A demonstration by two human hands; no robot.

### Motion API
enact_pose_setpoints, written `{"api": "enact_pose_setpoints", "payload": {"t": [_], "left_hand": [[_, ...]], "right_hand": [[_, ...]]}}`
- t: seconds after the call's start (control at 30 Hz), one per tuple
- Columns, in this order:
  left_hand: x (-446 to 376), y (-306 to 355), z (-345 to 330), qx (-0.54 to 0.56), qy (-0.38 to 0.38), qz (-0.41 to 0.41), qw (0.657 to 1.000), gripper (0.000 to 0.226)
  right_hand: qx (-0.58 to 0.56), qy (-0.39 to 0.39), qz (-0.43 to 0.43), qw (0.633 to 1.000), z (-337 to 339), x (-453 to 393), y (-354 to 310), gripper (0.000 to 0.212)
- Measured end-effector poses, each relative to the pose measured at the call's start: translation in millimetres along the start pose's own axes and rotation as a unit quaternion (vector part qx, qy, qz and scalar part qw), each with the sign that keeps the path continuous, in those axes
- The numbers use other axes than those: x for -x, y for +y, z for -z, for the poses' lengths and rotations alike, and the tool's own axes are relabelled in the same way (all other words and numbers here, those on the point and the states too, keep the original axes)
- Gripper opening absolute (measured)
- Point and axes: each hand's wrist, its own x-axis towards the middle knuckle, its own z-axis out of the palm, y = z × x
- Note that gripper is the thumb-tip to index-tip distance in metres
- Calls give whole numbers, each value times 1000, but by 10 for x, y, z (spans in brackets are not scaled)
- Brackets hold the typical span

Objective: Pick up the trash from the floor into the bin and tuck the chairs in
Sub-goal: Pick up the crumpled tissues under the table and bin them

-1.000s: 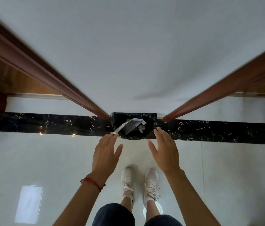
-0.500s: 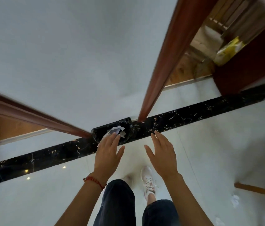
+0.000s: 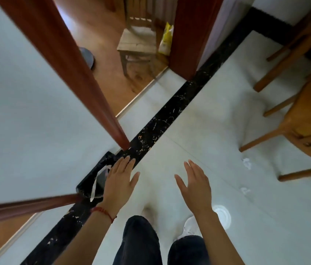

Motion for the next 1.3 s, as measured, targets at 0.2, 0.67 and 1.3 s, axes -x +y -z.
{"api": "enact_pose_setpoints", "payload": {"t": [0.2, 0.67, 1.3], "left_hand": [[-78, 982, -355, -43, -24, -127, 991, 52], [270, 3247, -1652, -97, -145, -285, 943, 53], [-940, 4621, -2498, -152, -213, -398, 880, 53]], "right_hand": [[-49, 55, -106, 992, 272, 450, 869, 56], [-118, 122, -283, 944, 818, 1438, 2947, 55], [-186, 179, -399, 880, 815, 689, 4257, 56]]}}
